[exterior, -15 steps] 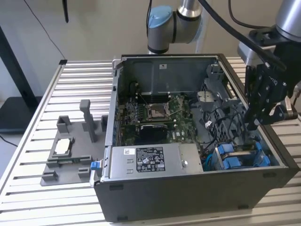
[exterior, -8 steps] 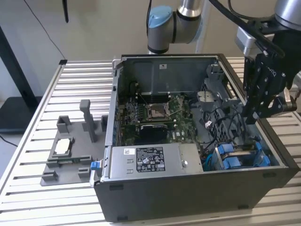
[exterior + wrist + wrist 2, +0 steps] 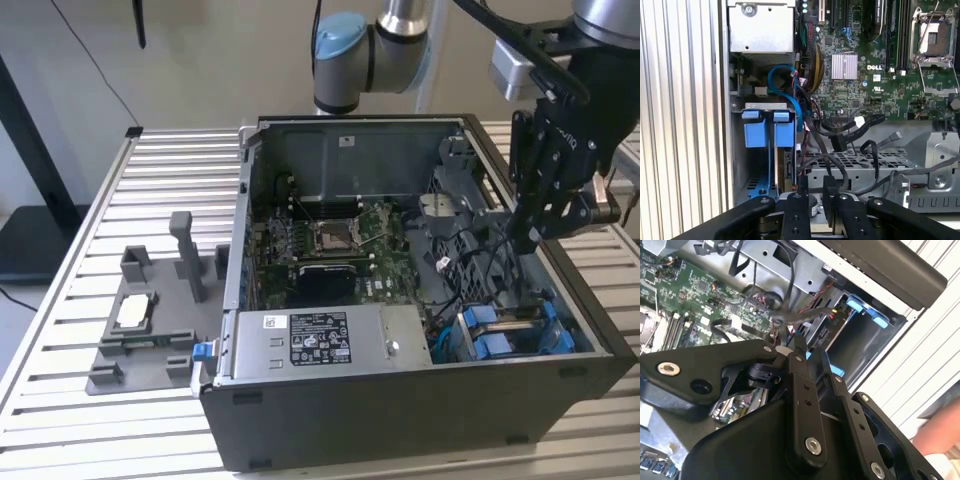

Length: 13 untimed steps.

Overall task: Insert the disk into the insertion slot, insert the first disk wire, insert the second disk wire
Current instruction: 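Insert the second disk wire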

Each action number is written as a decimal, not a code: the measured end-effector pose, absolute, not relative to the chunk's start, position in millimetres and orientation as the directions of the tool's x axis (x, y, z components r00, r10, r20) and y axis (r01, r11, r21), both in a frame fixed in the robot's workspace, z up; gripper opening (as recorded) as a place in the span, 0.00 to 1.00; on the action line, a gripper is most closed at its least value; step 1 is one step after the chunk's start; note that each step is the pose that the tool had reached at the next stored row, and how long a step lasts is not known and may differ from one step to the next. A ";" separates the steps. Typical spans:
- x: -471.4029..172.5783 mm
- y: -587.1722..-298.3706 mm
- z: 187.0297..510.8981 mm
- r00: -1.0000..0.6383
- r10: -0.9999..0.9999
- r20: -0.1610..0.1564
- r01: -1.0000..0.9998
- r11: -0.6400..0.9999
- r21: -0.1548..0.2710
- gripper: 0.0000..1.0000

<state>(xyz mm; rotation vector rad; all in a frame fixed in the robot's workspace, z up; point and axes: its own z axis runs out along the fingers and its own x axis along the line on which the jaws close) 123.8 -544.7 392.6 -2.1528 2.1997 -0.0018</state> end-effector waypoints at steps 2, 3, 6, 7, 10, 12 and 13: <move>122.0 -542.9 394.3 -0.021 -0.999 -0.047 -0.999 0.023 -0.046 0.27; 120.9 -541.9 394.9 -0.021 -0.999 -0.049 -0.999 0.023 -0.046 0.27; 117.7 -538.6 396.0 -0.022 -0.998 -0.051 -0.999 0.024 -0.046 0.27; 116.5 -537.4 396.1 -0.022 -0.998 -0.052 -0.999 0.024 -0.046 0.27; 112.9 -533.5 396.5 -0.022 -0.998 -0.053 -0.999 0.025 -0.047 0.27; 110.3 -530.6 396.7 -0.023 -0.998 -0.054 -0.999 0.025 -0.047 0.27; 109.0 -529.1 396.7 -0.022 -0.998 -0.054 -0.999 0.025 -0.047 0.27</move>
